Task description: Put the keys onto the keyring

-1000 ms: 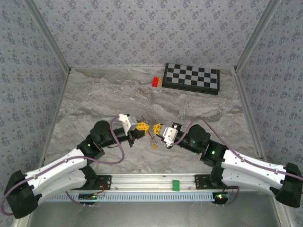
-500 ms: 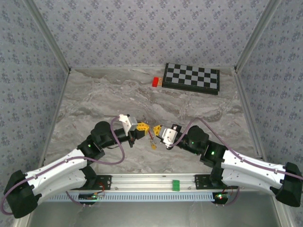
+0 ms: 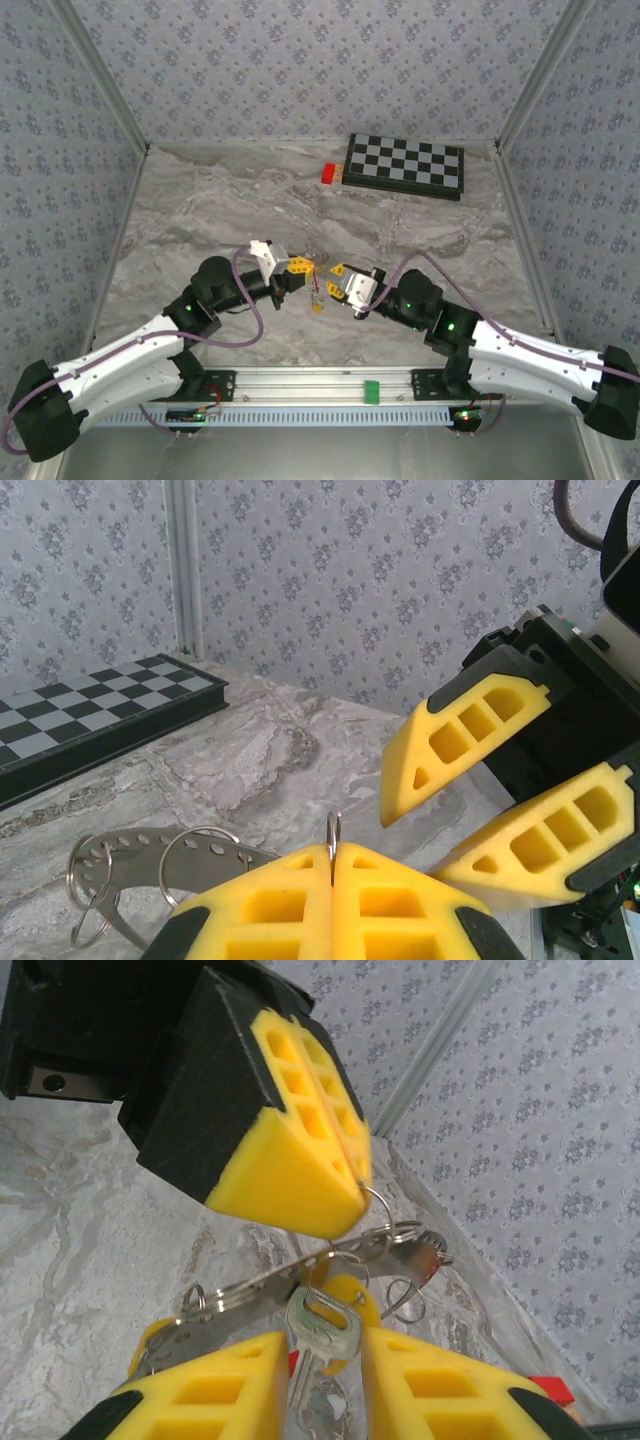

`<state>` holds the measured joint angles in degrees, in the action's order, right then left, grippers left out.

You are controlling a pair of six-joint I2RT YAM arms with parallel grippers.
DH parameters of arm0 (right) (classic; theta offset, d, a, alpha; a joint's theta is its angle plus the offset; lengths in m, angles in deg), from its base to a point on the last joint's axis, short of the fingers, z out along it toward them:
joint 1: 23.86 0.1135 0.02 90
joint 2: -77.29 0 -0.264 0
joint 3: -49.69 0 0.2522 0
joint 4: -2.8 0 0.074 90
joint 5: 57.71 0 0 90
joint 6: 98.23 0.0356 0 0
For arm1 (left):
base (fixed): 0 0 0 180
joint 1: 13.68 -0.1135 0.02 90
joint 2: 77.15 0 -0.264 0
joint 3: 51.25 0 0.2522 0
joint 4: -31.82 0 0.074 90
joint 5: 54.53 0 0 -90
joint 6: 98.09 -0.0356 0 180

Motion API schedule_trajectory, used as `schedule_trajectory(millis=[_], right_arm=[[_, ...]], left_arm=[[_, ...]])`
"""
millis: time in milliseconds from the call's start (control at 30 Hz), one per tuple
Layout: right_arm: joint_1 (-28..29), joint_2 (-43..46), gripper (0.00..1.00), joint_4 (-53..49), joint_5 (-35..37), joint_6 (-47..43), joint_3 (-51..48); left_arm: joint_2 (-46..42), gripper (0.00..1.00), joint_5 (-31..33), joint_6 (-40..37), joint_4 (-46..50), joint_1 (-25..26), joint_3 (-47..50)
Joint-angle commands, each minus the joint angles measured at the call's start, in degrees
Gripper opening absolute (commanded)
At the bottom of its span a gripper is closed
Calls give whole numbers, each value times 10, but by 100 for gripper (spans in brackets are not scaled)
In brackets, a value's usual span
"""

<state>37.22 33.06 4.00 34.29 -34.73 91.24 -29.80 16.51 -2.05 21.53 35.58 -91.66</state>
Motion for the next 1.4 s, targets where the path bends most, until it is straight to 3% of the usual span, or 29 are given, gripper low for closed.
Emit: schedule_trajectory(millis=[0, 167, 333, 500, 633, 967, 1367], right_arm=[[-15, 28, 28, -2, 13, 68, -1], [-67, 45, 34, -60, -24, 171, 30], [-151, 37, 37, -73, -170, 273, 51], [-247, 2, 36, -1, -324, 380, 51], [-280, -44, 36, 73, -402, 452, 49], [-281, -111, 32, 173, -466, 507, 48], [-277, -148, 27, 198, -488, 508, 60]], left_arm=[[4, 0, 4, 9, -43, 0, -3], [32, 0, -1, 21, -63, -2, -12], [60, 0, -16, 52, -88, -11, -24], [78, 0, -48, 114, -144, -41, -23], [96, 0, -76, 150, -177, -52, -29], [118, 0, -95, 189, -204, -52, -45], [119, 0, -107, 193, -200, -49, -46]])
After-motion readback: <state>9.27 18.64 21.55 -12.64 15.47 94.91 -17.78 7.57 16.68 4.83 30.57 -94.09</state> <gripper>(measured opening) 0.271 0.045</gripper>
